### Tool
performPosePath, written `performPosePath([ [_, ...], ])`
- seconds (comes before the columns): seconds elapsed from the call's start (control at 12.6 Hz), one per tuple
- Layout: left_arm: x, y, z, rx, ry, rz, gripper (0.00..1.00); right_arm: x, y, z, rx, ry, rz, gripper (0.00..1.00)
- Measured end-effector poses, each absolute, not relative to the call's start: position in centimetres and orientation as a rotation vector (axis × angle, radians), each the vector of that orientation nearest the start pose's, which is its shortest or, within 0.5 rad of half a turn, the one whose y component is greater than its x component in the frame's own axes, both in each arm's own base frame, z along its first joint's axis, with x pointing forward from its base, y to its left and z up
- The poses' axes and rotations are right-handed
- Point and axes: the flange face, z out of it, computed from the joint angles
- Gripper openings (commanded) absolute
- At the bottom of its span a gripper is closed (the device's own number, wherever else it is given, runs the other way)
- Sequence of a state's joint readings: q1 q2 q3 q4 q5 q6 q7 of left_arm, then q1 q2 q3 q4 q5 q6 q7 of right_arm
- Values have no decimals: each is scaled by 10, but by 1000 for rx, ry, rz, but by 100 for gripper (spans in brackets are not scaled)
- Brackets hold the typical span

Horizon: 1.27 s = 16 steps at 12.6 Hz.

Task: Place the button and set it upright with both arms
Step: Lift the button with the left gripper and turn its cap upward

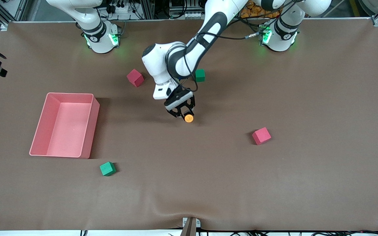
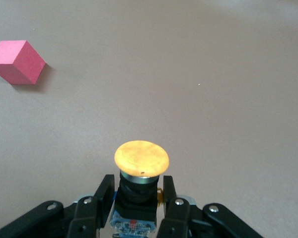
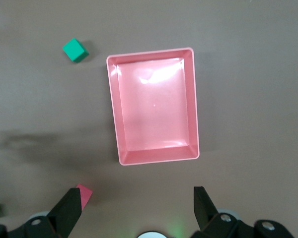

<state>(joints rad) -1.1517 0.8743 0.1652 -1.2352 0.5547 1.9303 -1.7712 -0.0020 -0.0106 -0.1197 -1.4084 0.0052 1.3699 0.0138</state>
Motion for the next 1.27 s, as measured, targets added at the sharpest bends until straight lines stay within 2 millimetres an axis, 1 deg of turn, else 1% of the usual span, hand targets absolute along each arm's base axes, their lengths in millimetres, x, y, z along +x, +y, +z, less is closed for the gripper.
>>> performPosePath([
  [0.08,402,-619,237,-2621,-648,-860,0,523,-66,692,-3126,217,32,100],
  [0.32,370,-619,189,-2438,-628,-1044,0,525,-67,691,-3126,220,36,100],
  [0.4,362,-619,176,-2414,-664,-1075,0,526,-67,689,-3127,219,42,100],
  [0.48,358,-619,169,-2399,-718,-1104,0,527,-66,687,-3127,218,47,100],
  [0.87,358,-618,172,-2342,-879,-1176,0,529,-66,684,-3127,217,55,100],
  [1.11,350,-623,174,-2321,-1046,-1236,0,530,-65,684,-3127,214,57,100],
  [1.27,346,-624,174,-2294,-1101,-1287,0,530,-64,683,-3127,212,60,100],
])
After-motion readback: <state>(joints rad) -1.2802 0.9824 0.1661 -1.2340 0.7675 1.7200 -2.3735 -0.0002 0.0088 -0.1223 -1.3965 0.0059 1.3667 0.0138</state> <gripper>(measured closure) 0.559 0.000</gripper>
